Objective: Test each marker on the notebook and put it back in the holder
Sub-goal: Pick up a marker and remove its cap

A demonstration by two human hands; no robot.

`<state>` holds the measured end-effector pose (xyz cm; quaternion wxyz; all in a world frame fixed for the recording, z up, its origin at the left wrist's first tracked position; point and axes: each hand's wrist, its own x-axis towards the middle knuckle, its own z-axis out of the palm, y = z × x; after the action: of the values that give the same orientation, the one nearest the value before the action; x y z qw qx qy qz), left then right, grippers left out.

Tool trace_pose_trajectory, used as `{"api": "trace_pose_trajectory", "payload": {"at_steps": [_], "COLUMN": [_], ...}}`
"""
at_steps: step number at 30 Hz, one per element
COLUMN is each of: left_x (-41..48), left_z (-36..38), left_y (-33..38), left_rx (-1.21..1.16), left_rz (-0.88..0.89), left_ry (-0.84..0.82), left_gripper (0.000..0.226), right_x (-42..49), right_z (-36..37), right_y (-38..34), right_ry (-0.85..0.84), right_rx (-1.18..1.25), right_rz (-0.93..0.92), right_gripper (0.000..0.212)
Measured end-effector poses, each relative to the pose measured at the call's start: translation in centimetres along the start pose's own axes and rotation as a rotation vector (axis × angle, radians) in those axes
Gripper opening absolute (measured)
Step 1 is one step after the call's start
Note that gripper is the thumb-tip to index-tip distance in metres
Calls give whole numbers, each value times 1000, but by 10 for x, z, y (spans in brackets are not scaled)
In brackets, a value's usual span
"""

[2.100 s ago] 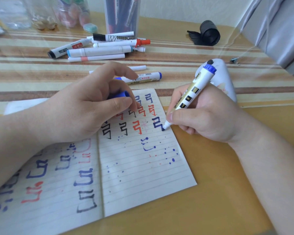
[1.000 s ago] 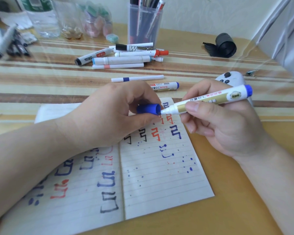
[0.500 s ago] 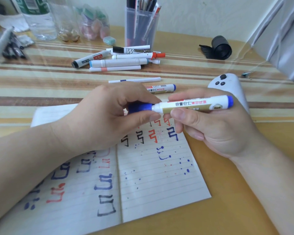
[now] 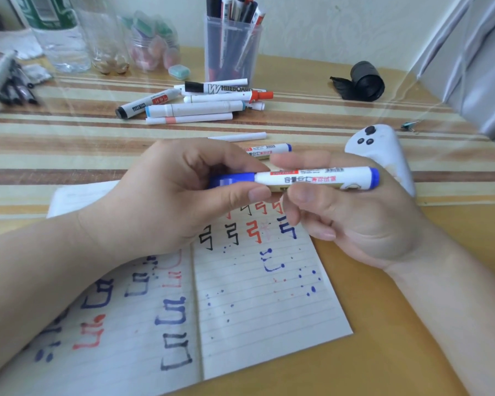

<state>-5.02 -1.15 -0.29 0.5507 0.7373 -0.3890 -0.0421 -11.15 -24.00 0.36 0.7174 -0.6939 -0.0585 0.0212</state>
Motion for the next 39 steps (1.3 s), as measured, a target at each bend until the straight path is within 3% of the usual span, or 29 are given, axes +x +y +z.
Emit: {"api": "trace_pose_trajectory", "payload": {"at_steps": [2,7,12,18,22,26,28,32,34,39], "left_x": [1,1,3,1,-1,2,3,1,-1,6], "left_z": [-1,0,2,2,1,-1,-3,-4,-5,-13], "left_y": [-3,2,6,13,13,12,10,4,3,-4], "left_rx": [-5,13,118,215,187,139,106,210,250,435], "left_rz": [-27,-80,-215,-255,-256,-225,-177,-35,-24,-126], "left_ry": [29,14,260,280,235,227,227,147,170,334], "left_gripper": [22,22,40,46,43,45,44,34,33,43], "right_x": [-2,-4,-9,-12,-12,-11,-10,-10,-10,-14], "right_z": [0,9,24,28,28,28,29,26,24,26], "right_y": [-4,1,4,6,8,7,3,-4,-7,-20], "right_ry": [-64,-12,-51,-96,-66,-33,-20,15,47,168], "right_rx": [18,-65,-84,-156,-227,-264,-240,-9,76,-190], "right_rz": [-85,-172,-171,-160,-167,-170,-198,-223,-217,-292], "right_gripper": [41,9,5,9,30,22,14,19,20,21]}}
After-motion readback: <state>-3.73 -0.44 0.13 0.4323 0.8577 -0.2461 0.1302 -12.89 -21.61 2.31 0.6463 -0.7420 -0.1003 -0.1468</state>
